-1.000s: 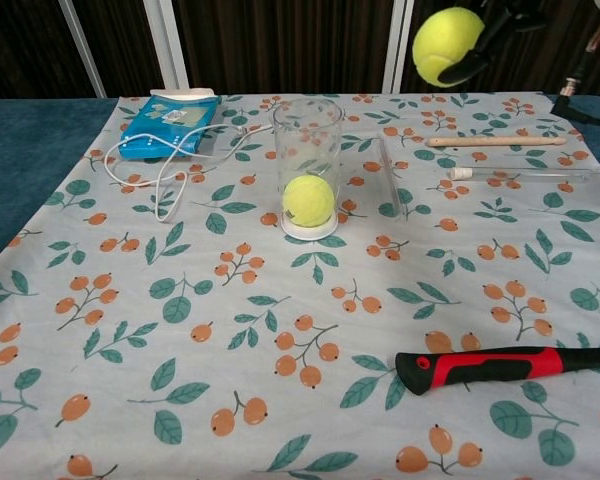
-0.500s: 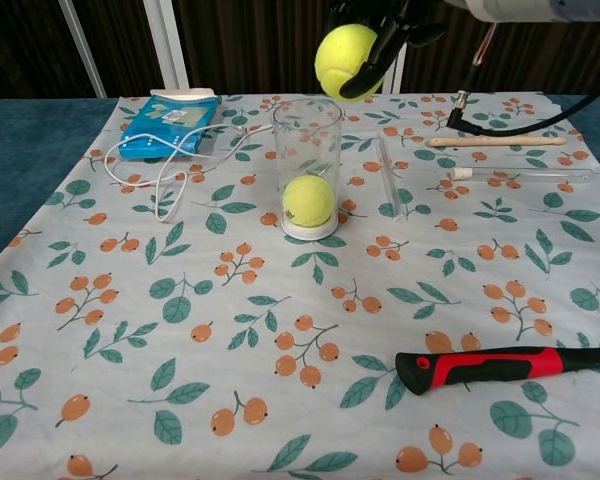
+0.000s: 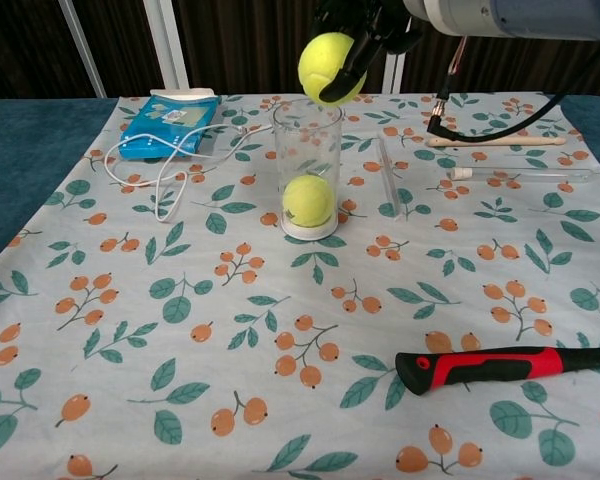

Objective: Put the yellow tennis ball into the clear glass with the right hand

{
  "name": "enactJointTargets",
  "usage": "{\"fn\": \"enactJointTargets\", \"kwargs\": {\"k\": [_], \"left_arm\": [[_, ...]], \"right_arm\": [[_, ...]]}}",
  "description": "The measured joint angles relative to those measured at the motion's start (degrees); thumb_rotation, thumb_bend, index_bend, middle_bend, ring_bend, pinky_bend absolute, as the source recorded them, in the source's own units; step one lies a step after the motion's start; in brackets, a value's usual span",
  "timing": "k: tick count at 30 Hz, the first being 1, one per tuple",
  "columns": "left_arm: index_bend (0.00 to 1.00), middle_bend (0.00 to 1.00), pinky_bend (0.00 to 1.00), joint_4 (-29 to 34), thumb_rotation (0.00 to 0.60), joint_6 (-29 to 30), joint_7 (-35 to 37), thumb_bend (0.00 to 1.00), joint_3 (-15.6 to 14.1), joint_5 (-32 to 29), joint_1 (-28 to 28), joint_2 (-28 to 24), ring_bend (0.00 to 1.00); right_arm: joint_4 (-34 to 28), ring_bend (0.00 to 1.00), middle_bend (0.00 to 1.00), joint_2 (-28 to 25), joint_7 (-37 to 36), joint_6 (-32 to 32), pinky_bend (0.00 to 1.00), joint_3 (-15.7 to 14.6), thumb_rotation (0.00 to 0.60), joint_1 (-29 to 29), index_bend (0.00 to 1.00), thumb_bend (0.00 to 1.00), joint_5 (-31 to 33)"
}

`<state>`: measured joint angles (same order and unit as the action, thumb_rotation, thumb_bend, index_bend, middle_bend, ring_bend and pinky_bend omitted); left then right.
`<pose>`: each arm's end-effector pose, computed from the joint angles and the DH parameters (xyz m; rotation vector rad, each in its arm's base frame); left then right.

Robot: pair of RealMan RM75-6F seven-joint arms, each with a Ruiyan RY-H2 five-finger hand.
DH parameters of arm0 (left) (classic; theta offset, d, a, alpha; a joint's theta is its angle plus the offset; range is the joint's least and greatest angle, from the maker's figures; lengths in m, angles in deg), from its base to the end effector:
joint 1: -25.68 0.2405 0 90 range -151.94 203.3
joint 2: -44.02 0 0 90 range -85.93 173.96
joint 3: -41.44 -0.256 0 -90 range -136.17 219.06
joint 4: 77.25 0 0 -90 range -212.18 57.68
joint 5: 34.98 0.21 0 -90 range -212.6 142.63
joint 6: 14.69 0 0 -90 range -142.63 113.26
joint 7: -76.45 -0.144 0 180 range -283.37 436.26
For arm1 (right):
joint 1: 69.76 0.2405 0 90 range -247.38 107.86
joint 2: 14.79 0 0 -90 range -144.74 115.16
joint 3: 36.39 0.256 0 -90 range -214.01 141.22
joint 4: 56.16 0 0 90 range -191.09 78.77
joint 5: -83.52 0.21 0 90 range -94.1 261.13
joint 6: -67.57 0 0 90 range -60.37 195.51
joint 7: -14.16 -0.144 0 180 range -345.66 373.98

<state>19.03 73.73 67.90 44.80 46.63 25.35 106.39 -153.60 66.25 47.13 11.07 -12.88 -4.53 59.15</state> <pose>-0.3193 0.1566 0.1753 -1.2819 -0.8525 -0.7590 -0.0017 -0.3989 0.0381 1.7415 -1.1236 1.0366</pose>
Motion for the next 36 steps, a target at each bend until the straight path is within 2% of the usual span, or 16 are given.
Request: {"fn": "enactJointTargets", "kwargs": {"k": [3,8,9,10,11,12,13,20,26,31,36], "left_arm": [[0.11,0.0,0.0,0.1,0.6,-0.1,-0.1,0.02,0.0,0.0,0.0,0.0,0.0],[0.11,0.0,0.0,0.0,0.6,0.1,0.0,0.02,0.0,-0.1,0.0,0.0,0.0],[0.11,0.0,0.0,0.0,0.6,0.0,0.0,0.02,0.0,-0.1,0.0,0.0,0.0],[0.11,0.0,0.0,0.1,0.6,0.0,0.0,0.02,0.0,-0.2,0.0,-0.1,0.0],[0.11,0.0,0.0,0.1,0.6,0.0,0.0,0.02,0.0,-0.2,0.0,-0.1,0.0],[0.11,0.0,0.0,0.1,0.6,0.0,0.1,0.02,0.0,-0.1,0.0,-0.1,0.0],[0.11,0.0,0.0,0.1,0.6,0.0,0.1,0.02,0.1,-0.2,0.0,-0.1,0.0],[0.11,0.0,0.0,0.1,0.6,0.2,0.4,0.02,0.2,-0.3,0.1,-0.3,0.0],[0.11,0.0,0.0,0.1,0.6,0.2,0.5,0.02,0.3,-0.5,0.2,-0.4,0.0],[0.11,0.0,0.0,0.2,0.6,0.3,0.3,0.02,0.2,-0.6,0.2,-0.3,0.0],[0.11,0.0,0.0,0.2,0.6,0.5,-0.1,0.02,0.2,-0.5,0.2,-0.2,0.0]], "right_arm": [[0.5,0.34,0.32,0.3,-0.1,0.0,1.0,0.0,0.6,0.5,0.35,0.34,0.6],[1.1,0.23,0.22,0.9,-0.8,0.4,1.0,0.1,0.6,1.3,0.26,0.34,1.7],[1.3,0.22,0.2,1.1,-1.0,0.5,0.86,0.2,0.6,1.4,0.25,0.34,1.8],[1.5,0.21,0.18,1.3,-1.1,0.6,0.59,0.2,0.6,1.5,0.23,0.34,1.9],[1.7,0.2,0.17,1.4,-1.2,0.6,0.4,0.1,0.6,1.7,0.22,0.34,2.0],[1.9,0.19,0.16,1.5,-1.3,0.7,0.15,0.1,0.6,1.8,0.21,0.34,2.2],[2.0,0.19,0.16,1.6,-1.3,0.7,0.07,0.0,0.6,1.9,0.2,0.34,2.4],[1.9,0.18,0.15,1.3,-1.5,0.7,0.06,-0.4,0.6,2.3,0.19,0.34,2.8],[-0.2,0.12,0.1,-1.4,-1.9,-1.6,0.05,-0.4,0.6,1.2,0.16,0.34,0.4],[-3.8,0.12,0.09,-5.9,-4.4,-3.3,0.03,0.0,0.6,-2.1,0.16,0.34,-1.7],[-7.2,0.12,0.09,-12.4,-11.1,-3.4,0.02,0.2,0.6,-8.3,0.16,0.34,-6.6]]}}
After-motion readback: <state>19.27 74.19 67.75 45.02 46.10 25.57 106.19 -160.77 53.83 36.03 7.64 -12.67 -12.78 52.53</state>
